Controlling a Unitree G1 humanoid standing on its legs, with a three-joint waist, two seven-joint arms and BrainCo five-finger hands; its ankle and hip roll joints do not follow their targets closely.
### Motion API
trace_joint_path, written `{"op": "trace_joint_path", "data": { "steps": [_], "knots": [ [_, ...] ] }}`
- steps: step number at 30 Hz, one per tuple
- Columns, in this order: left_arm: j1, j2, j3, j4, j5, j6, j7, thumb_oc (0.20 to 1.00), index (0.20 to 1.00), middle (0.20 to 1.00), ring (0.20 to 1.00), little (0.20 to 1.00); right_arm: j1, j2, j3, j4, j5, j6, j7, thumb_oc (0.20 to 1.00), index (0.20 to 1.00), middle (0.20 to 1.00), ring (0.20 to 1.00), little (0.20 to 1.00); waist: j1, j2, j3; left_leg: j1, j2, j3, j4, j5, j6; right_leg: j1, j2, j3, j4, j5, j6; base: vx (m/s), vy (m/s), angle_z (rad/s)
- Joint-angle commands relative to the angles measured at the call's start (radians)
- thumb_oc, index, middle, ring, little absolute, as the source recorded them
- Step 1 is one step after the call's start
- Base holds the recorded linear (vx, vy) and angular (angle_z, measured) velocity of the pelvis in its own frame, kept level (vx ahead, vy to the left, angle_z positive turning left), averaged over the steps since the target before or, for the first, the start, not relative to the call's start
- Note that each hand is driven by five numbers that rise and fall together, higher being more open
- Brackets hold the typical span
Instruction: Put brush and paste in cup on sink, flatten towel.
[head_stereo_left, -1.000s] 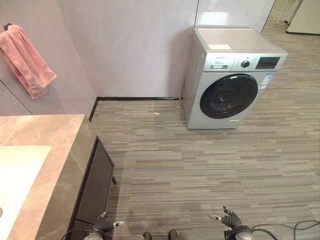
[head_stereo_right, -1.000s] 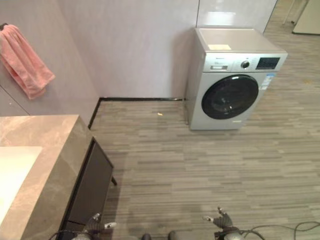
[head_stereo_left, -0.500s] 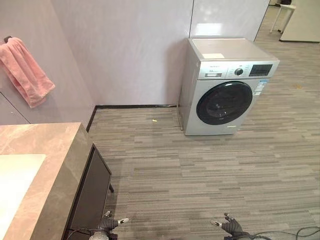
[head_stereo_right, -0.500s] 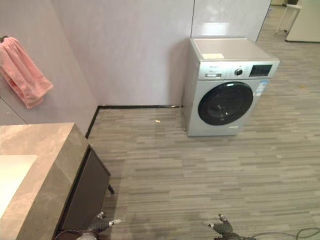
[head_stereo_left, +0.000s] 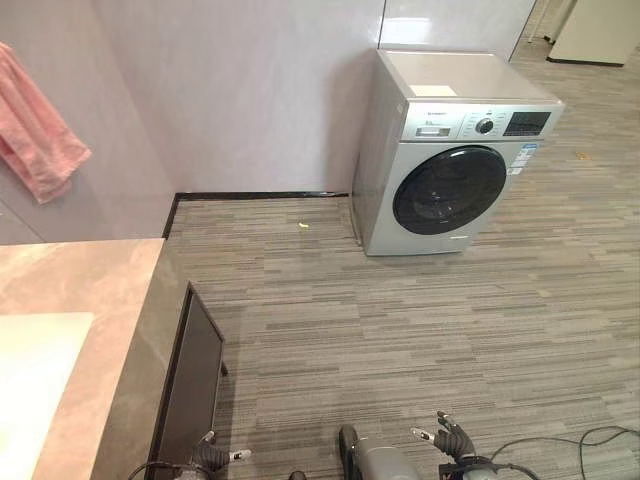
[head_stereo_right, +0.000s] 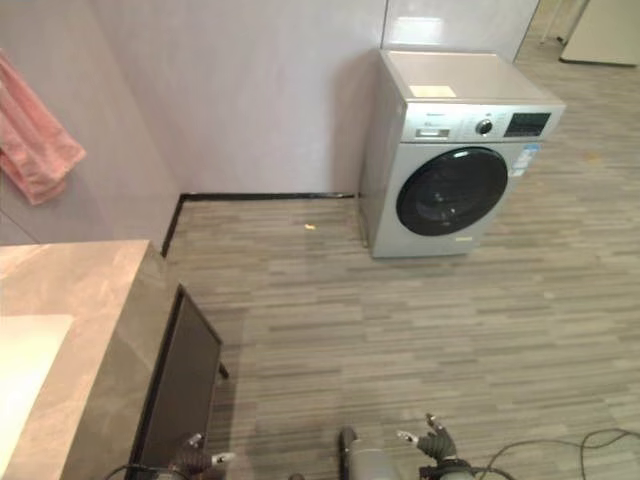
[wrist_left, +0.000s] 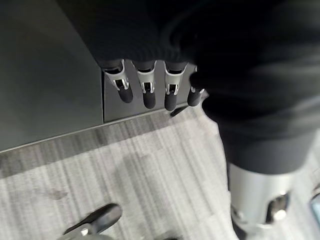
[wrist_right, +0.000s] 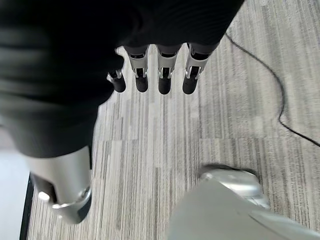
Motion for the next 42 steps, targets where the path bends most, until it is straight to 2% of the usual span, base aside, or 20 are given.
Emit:
{"op": "trace_joint_path", "data": {
  "steps": [1, 8, 10, 11, 14, 15, 19, 21, 22, 24, 25, 28, 31, 34, 35, 36, 37, 40, 41, 42],
  "knots": [
    [-0.017, 0.014, 0.01, -0.014, 0.039, -0.023, 0.002, 1.0, 1.0, 1.0, 1.0, 1.0, -0.029, -0.041, 0.003, -0.022, -0.055, -0.023, 0.004, 1.0, 1.0, 1.0, 1.0, 1.0, -0.016, 0.005, -0.005, 0.088, -0.011, -0.048, 0.06, -0.046, -0.057, 0.113, -0.004, 0.003, -0.07, 0.144, 0.053, 0.24, -0.085, 0.27],
    [-0.034, 0.002, 0.012, 0.007, 0.024, -0.003, 0.014, 1.0, 1.0, 1.0, 1.0, 1.0, -0.003, -0.068, 0.025, -0.041, -0.064, -0.019, 0.012, 1.0, 1.0, 1.0, 1.0, 1.0, -0.035, 0.007, -0.043, 0.086, 0.056, -0.103, 0.178, 0.008, -0.127, 0.168, 0.077, 0.002, 0.004, 0.059, -0.013, 0.26, -0.173, 0.43],
    [-0.041, 0.006, 0.01, 0.009, 0.021, 0.0, 0.015, 1.0, 1.0, 1.0, 1.0, 1.0, 0.0, -0.081, 0.03, -0.052, -0.076, -0.019, 0.016, 1.0, 1.0, 1.0, 1.0, 1.0, -0.033, -0.003, -0.036, 0.033, 0.071, -0.11, 0.315, 0.084, -0.161, 0.203, 0.086, -0.002, 0.011, 0.039, -0.035, 0.22, -0.223, 0.11],
    [-0.056, 0.014, 0.007, 0.009, 0.017, 0.008, 0.018, 1.0, 1.0, 1.0, 1.0, 1.0, 0.008, -0.099, 0.036, -0.07, -0.094, -0.018, 0.012, 1.0, 1.0, 1.0, 1.0, 1.0, -0.023, -0.026, -0.019, -0.055, 0.087, -0.103, 0.493, 0.191, -0.194, 0.249, 0.083, -0.004, 0.0, 0.027, -0.06, 0.24, -0.31, 0.05],
    [-0.074, 0.019, 0.006, 0.009, 0.007, 0.012, 0.022, 1.0, 1.0, 1.0, 1.0, 1.0, 0.0, -0.11, 0.042, -0.056, -0.106, -0.016, 0.003, 1.0, 1.0, 1.0, 1.0, 1.0, -0.011, -0.047, 0.006, -0.139, 0.094, -0.076, 0.628, 0.211, -0.192, 0.278, 0.076, -0.007, -0.005, 0.021, -0.082, 0.12, -0.165, 0.12],
    [-0.08, 0.022, 0.007, 0.013, 0.004, 0.016, 0.031, 1.0, 1.0, 1.0, 1.0, 1.0, -0.001, -0.117, 0.05, -0.047, -0.119, -0.01, -0.001, 1.0, 1.0, 1.0, 1.0, 1.0, -0.016, -0.056, 0.013, -0.162, 0.116, -0.03, 0.642, 0.208, -0.185, 0.289, 0.07, -0.02, -0.01, 0.014, -0.09, 0.19, -0.14, 0.09],
    [-0.099, 0.029, 0.009, 0.016, 0.007, 0.013, 0.037, 1.0, 1.0, 1.0, 1.0, 1.0, 0.013, -0.117, 0.041, -0.017, -0.137, -0.004, -0.013, 1.0, 1.0, 1.0, 1.0, 1.0, -0.01, -0.053, 0.009, -0.266, 0.088, 0.053, 0.385, 0.107, -0.137, 0.341, 0.054, -0.045, -0.075, 0.003, -0.06, 0.2, -0.037, 0.27],
    [-0.097, 0.029, 0.01, 0.018, 0.01, 0.011, 0.039, 1.0, 1.0, 1.0, 1.0, 1.0, 0.015, -0.112, 0.045, -0.012, -0.143, -0.005, -0.013, 1.0, 1.0, 1.0, 1.0, 1.0, -0.004, -0.054, 0.007, -0.291, 0.076, 0.051, 0.307, 0.101, -0.127, 0.347, 0.052, -0.044, -0.084, 0.001, -0.054, 0.24, 0.044, 0.14],
    [-0.088, 0.027, 0.011, 0.012, 0.014, 0.006, 0.042, 1.0, 1.0, 1.0, 1.0, 1.0, 0.016, -0.108, 0.058, 0.002, -0.172, -0.007, -0.015, 1.0, 1.0, 1.0, 1.0, 1.0, 0.03, -0.03, 0.008, -0.343, 0.081, -0.003, 0.08, 0.204, -0.14, 0.391, 0.077, -0.032, -0.115, -0.013, -0.044, 0.42, 0.091, -0.05],
    [-0.084, 0.028, 0.01, 0.012, 0.014, 0.004, 0.044, 1.0, 1.0, 1.0, 1.0, 1.0, 0.013, -0.105, 0.061, 0.019, -0.179, -0.009, -0.019, 1.0, 1.0, 1.0, 1.0, 1.0, 0.041, -0.025, 0.014, -0.338, 0.08, -0.017, 0.011, 0.242, -0.146, 0.413, 0.08, -0.023, -0.118, -0.026, -0.042, 0.36, 0.085, -0.2],
    [-0.065, 0.03, 0.015, 0.01, 0.015, 0.001, 0.044, 1.0, 1.0, 1.0, 1.0, 1.0, -0.003, -0.102, 0.07, 0.032, -0.19, -0.006, -0.019, 1.0, 1.0, 1.0, 1.0, 1.0, 0.068, -0.019, 0.01, -0.362, 0.093, -0.043, -0.076, 0.285, -0.15, 0.444, 0.087, 0.005, -0.118, -0.051, -0.042, 0.39, 0.109, -0.38],
    [-0.04, 0.037, 0.029, 0.015, 0.015, 0.002, 0.041, 1.0, 1.0, 1.0, 1.0, 1.0, -0.006, -0.084, 0.079, 0.014, -0.192, 0.0, -0.006, 1.0, 1.0, 1.0, 1.0, 1.0, 0.081, -0.012, -0.02, -0.336, 0.102, -0.035, -0.053, 0.314, -0.142, 0.483, 0.089, 0.044, -0.096, -0.095, -0.039, 0.43, 0.176, -0.88],
    [-0.026, 0.043, 0.025, 0.008, 0.025, 0.001, 0.035, 1.0, 1.0, 1.0, 1.0, 1.0, -0.011, -0.071, 0.075, 0.012, -0.192, 0.005, -0.001, 1.0, 1.0, 1.0, 1.0, 1.0, 0.09, -0.029, -0.041, -0.354, 0.075, -0.022, 0.037, 0.261, -0.112, 0.503, 0.053, 0.073, -0.029, -0.119, -0.024, 0.38, 0.22, -0.67],
    [-0.022, 0.049, 0.005, -0.009, 0.05, 0.0, 0.029, 1.0, 1.0, 1.0, 1.0, 1.0, -0.017, -0.058, 0.069, 0.02, -0.198, 0.006, 0.006, 1.0, 1.0, 1.0, 1.0, 1.0, 0.096, -0.044, -0.048, -0.336, 0.048, 0.002, 0.098, 0.187, -0.076, 0.465, 0.018, 0.083, 0.108, -0.04, 0.024, 0.32, 0.238, -0.32],
    [-0.02, 0.05, -0.014, -0.045, 0.059, -0.001, 0.024, 1.0, 1.0, 1.0, 1.0, 1.0, -0.017, -0.06, 0.063, 0.021, -0.205, 0.004, 0.012, 1.0, 1.0, 1.0, 1.0, 1.0, 0.099, -0.046, -0.04, -0.308, 0.023, 0.002, 0.11, 0.15, -0.053, 0.42, 0.0, 0.075, 0.237, 0.077, 0.068, 0.25, 0.193, -0.28],
    [-0.02, 0.05, -0.014, -0.045, 0.059, -0.001, 0.024, 1.0, 1.0, 1.0, 1.0, 1.0, -0.018, -0.06, 0.062, 0.021, -0.205, 0.004, 0.012, 1.0, 1.0, 1.0, 1.0, 1.0, 0.1, -0.044, -0.043, -0.311, 0.027, 0.002, 0.11, 0.152, -0.054, 0.417, 0.003, 0.076, 0.236, 0.08, 0.068, 0.31, 0.276, -0.18],
    [-0.016, 0.051, -0.032, -0.077, 0.065, -0.003, 0.018, 1.0, 1.0, 1.0, 1.0, 1.0, -0.02, -0.064, 0.051, 0.004, -0.2, 0.003, 0.009, 1.0, 1.0, 1.0, 1.0, 1.0, 0.098, -0.025, -0.029, -0.271, 0.025, -0.001, 0.099, 0.134, -0.037, 0.35, 0.007, 0.04, 0.36, 0.163, 0.088, 0.13, 0.142, -0.06],
    [-0.017, 0.049, -0.046, -0.088, 0.072, -0.002, 0.019, 1.0, 1.0, 1.0, 1.0, 1.0, -0.019, -0.065, 0.033, -0.007, -0.187, 0.001, 0.004, 1.0, 1.0, 1.0, 1.0, 1.0, 0.093, -0.005, -0.013, -0.223, 0.024, -0.005, 0.081, 0.117, -0.026, 0.306, 0.004, -0.008, 0.442, 0.172, 0.089, 0.2, 0.182, 0.02],
    [-0.018, 0.046, -0.048, -0.083, 0.072, -0.002, 0.015, 1.0, 1.0, 1.0, 1.0, 1.0, -0.019, -0.067, 0.028, -0.007, -0.18, 0.0, 0.0, 1.0, 1.0, 1.0, 1.0, 1.0, 0.086, 0.008, -0.011, -0.199, 0.022, -0.019, 0.07, 0.112, -0.024, 0.274, 0.037, 0.003, 0.453, 0.158, 0.09, 0.34, 0.176, 0.35],
    [-0.025, 0.044, -0.047, -0.068, 0.062, -0.002, 0.013, 1.0, 1.0, 1.0, 1.0, 1.0, -0.017, -0.065, 0.018, -0.003, -0.166, -0.007, -0.005, 1.0, 1.0, 1.0, 1.0, 1.0, 0.074, 0.024, -0.006, -0.155, 0.017, -0.043, 0.049, 0.114, -0.026, 0.211, 0.059, 0.012, 0.412, 0.107, 0.062, 0.28, 0.115, 0.43]
  ]
}}
